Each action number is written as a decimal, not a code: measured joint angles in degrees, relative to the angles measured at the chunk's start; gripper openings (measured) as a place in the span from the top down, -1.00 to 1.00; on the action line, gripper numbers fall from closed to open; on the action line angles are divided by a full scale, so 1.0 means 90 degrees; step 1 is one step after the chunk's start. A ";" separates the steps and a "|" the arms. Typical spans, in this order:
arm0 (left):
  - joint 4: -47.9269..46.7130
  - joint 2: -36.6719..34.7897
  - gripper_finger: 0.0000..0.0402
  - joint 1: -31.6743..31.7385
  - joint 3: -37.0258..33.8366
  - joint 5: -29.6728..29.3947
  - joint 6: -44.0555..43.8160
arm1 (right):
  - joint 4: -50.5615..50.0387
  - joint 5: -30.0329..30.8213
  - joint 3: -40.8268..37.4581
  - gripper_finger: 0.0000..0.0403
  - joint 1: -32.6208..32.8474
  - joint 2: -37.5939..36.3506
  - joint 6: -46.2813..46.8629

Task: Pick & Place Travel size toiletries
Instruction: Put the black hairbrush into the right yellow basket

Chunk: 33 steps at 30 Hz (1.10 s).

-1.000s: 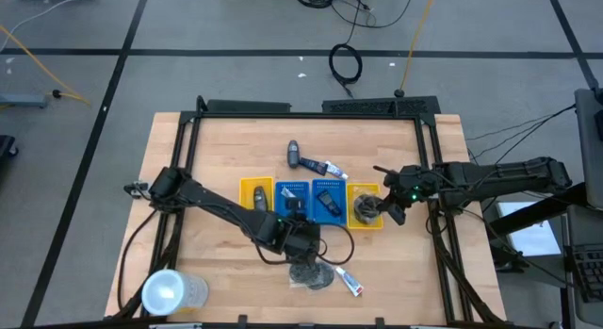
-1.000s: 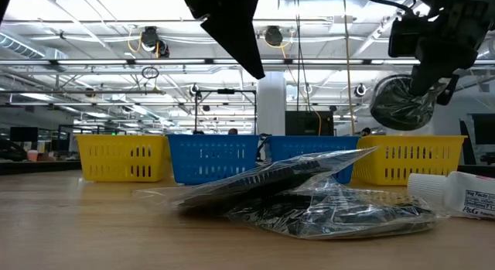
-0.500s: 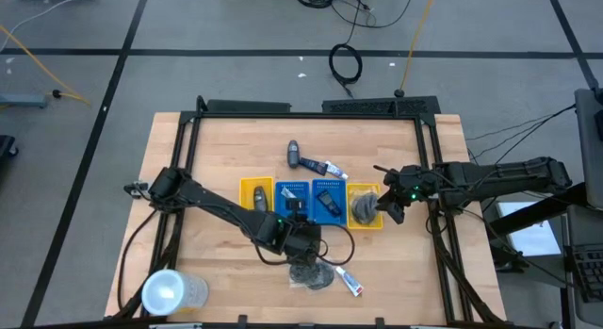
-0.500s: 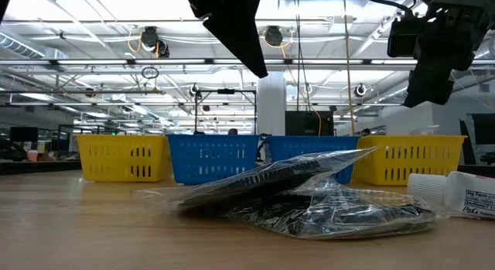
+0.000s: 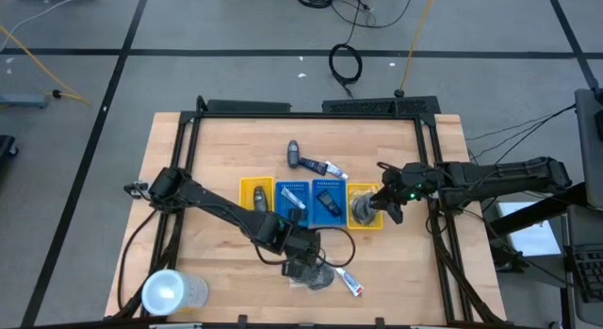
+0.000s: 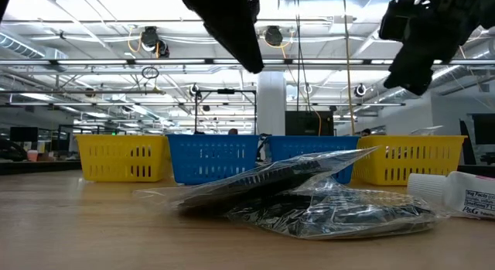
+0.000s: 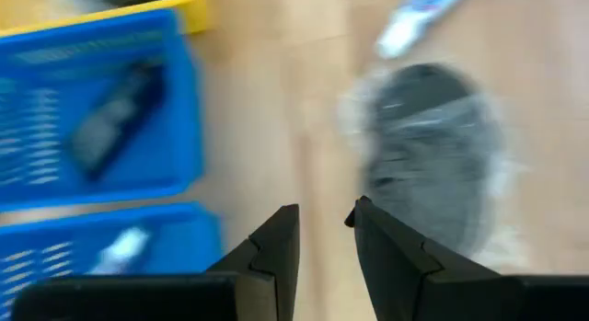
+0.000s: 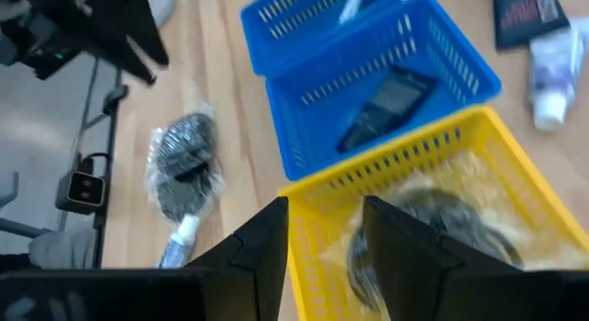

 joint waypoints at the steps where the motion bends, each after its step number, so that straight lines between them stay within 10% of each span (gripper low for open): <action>1: 0.0104 0.0000 0.46 -0.0020 -0.0002 0.0255 0.0001 | 0.0075 0.0000 0.0001 0.32 0.0000 0.0002 -0.0067; 6: 0.0618 0.0000 0.46 -0.0249 -0.0002 0.0897 -0.0006 | 0.0300 0.0000 0.0001 0.32 0.0000 0.0000 -0.0289; 33: 0.1644 0.0978 0.46 -0.1006 -0.0009 0.0033 -0.1570 | 0.0755 -0.0005 0.0000 0.33 0.0002 0.0001 -0.0577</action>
